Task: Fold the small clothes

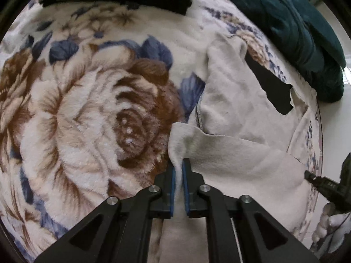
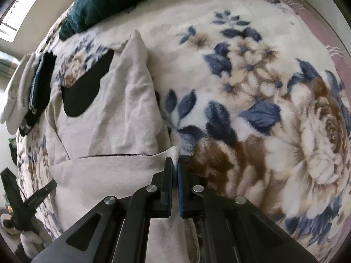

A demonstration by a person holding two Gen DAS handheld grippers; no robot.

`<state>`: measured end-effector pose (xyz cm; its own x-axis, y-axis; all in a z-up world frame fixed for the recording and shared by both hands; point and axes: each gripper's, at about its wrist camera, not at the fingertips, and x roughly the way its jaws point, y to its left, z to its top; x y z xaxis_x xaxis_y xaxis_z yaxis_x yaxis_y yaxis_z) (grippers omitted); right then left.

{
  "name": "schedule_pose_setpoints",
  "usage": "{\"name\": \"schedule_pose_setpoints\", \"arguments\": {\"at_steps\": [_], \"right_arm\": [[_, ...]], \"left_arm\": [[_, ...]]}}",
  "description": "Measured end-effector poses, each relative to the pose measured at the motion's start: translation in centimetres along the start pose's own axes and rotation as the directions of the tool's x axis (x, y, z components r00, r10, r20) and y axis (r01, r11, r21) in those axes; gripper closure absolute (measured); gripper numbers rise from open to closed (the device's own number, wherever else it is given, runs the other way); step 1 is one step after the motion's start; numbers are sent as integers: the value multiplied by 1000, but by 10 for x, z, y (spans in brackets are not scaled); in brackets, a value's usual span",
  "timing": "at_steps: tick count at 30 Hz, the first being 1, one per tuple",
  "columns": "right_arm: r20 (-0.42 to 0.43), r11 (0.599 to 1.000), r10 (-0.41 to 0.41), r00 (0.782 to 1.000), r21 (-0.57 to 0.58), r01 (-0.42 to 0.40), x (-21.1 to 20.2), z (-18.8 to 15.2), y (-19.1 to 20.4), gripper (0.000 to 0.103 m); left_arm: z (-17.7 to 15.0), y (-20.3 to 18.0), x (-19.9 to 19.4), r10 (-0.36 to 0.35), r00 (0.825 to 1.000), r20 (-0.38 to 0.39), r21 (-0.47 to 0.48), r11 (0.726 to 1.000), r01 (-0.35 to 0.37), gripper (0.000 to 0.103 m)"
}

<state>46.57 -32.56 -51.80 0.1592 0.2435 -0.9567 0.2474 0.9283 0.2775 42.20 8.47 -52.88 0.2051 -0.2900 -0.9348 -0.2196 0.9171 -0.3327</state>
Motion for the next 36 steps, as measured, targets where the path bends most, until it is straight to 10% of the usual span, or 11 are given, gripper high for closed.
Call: {"name": "schedule_pose_setpoints", "arguments": {"at_steps": [2, 4, 6, 14, 21, 25, 30, 36], "right_arm": [[-51, 1000, 5, 999, -4, -5, 4, 7, 4, 96], [-57, 1000, 19, 998, -10, -20, -5, 14, 5, 82], [2, 999, 46, 999, -5, -46, -22, 25, 4, 46], [69, 993, 113, 991, 21, -115, -21, 108, -19, 45], [-30, 990, 142, 989, 22, -142, 28, 164, -3, 45], [-120, 988, 149, 982, -31, -153, 45, 163, 25, 45], [-37, 952, 307, 951, 8, -307, 7, 155, 21, 45], [30, 984, 151, 988, 91, -154, 3, 157, -35, 45]], "left_arm": [[6, 2, -13, -41, 999, -9, -41, 998, 40, 89], [17, 1, -31, -62, 998, 34, -56, 996, 64, 59], [35, 0, -42, -132, 988, 81, -61, 989, 137, 38], [141, -52, 17, -77, 996, 52, 145, 987, 68, 38], [152, -94, 73, 38, 999, -39, 410, 912, -19, 39], [148, -101, 67, 27, 1000, -4, 427, 904, -23, 69], [152, -100, 64, -14, 1000, -24, 369, 929, 22, 69], [153, -90, 65, -52, 997, -60, 310, 948, 69, 60]]}}
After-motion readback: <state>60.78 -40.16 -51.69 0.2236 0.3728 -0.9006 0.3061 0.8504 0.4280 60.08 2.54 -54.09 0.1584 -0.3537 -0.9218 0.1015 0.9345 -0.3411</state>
